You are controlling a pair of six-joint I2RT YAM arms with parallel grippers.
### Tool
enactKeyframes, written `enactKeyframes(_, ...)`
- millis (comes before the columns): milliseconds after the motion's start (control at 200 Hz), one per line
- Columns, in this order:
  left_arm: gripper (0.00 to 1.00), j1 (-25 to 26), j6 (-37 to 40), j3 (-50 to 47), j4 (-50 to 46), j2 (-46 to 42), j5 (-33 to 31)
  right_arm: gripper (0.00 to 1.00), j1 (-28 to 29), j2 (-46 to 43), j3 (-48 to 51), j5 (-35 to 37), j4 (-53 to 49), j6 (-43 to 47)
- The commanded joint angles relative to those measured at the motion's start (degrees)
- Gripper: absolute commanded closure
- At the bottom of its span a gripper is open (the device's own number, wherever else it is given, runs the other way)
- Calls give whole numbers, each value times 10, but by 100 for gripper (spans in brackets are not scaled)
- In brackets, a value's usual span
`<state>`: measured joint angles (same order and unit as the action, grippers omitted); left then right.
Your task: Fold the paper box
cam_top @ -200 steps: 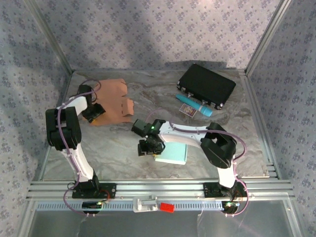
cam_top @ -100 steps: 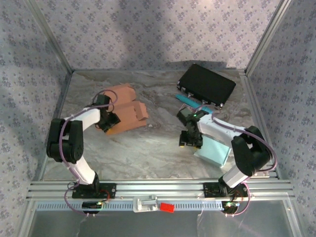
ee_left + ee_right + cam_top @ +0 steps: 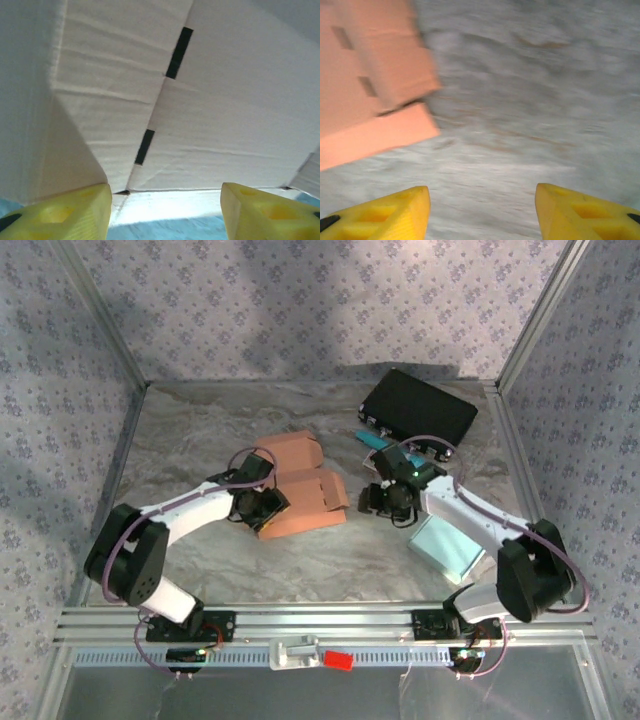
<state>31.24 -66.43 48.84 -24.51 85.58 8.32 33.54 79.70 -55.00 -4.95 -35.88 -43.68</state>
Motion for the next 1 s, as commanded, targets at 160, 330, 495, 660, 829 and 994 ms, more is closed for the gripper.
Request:
enactKeyframes(160,38,-66,37,57,-44,-64,-52,40,106,-23,146,93,406,-359)
enactKeyframes(330,39,-113,138,104,-31,1,-60,45,105,47,139,86,464,-405)
enactKeyframes(495,40,-141,200,139,-32,65,-34,47,103,78,136,88,465,-429)
enactKeyframes(660,40,-143,231,151,-23,109,-6,48,105,102,139,92,474,-436)
enactKeyframes(829,39,-131,246,157,-34,135,-17,49,102,127,140,93,484,-443)
enactKeyframes(994,40,-115,255,159,-43,147,-26,49,100,131,148,106,502,-436)
